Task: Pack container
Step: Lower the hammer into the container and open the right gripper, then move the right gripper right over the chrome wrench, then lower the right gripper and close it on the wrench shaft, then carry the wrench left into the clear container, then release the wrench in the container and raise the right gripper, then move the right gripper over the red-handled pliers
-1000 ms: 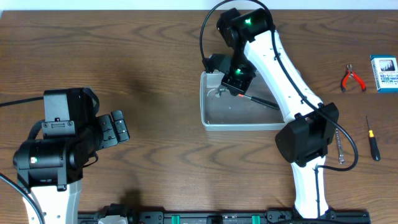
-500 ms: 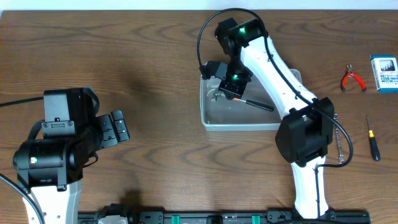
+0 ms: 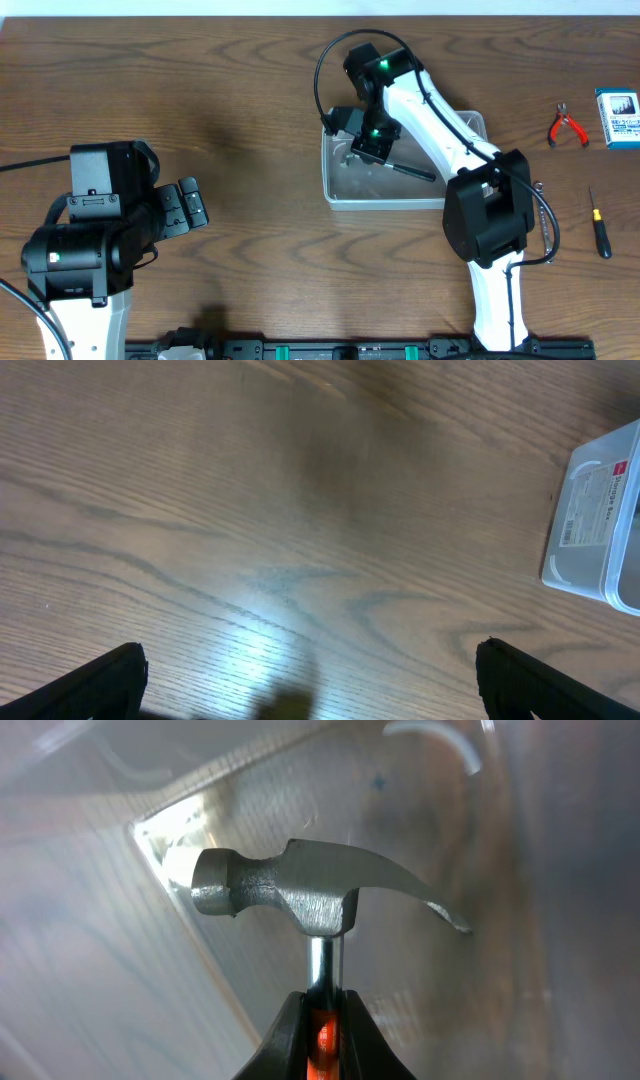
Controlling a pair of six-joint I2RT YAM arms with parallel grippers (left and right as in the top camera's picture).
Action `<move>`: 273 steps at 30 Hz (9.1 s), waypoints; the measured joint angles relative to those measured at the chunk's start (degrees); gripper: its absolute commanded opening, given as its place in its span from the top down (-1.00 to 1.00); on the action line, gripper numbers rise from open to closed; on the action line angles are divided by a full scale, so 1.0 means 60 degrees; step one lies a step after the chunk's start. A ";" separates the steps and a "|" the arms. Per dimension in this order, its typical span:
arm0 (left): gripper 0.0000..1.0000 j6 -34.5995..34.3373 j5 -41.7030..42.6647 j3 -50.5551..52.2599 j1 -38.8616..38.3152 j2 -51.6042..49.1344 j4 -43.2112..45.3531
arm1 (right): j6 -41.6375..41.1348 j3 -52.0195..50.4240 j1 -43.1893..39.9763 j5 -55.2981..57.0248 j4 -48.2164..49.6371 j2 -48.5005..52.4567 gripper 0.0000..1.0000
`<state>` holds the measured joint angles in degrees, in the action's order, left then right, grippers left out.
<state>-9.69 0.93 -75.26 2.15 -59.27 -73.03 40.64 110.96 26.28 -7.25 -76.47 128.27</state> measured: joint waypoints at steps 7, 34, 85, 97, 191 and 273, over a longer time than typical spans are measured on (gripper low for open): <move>-0.96 0.0000 -0.0004 0.0000 0.0000 0.0000 0.0000 | -0.0040 -0.0393 0.0000 0.0076 0.0091 0.0000 0.78; -0.96 0.0000 0.0000 -0.0007 0.0000 -0.0018 0.0000 | -0.2699 0.6003 -0.0484 0.0656 -0.3391 -0.0058 -0.98; -0.96 0.0000 0.0004 -0.0015 0.0000 -0.0018 0.0415 | -0.2608 -0.7501 -0.8284 0.1304 0.4171 -0.4437 -0.99; -0.96 0.0000 0.0004 -0.0015 0.0000 -0.0018 0.0415 | -0.2685 -0.8710 -0.9235 0.1406 0.5348 -0.4437 -0.98; -0.96 0.0000 0.0000 -0.0015 0.0000 -0.0018 0.0503 | 0.1177 -0.3595 -0.1279 0.1599 0.2302 -0.4448 0.83; -0.96 0.0000 0.0025 -0.0018 0.0000 -0.0026 0.0280 | -0.7216 0.3548 -0.8400 0.1621 -0.1027 0.1406 -0.98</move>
<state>-9.69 1.08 -75.37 2.15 -59.42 -71.35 -2.66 132.25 -24.12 2.48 -82.63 136.70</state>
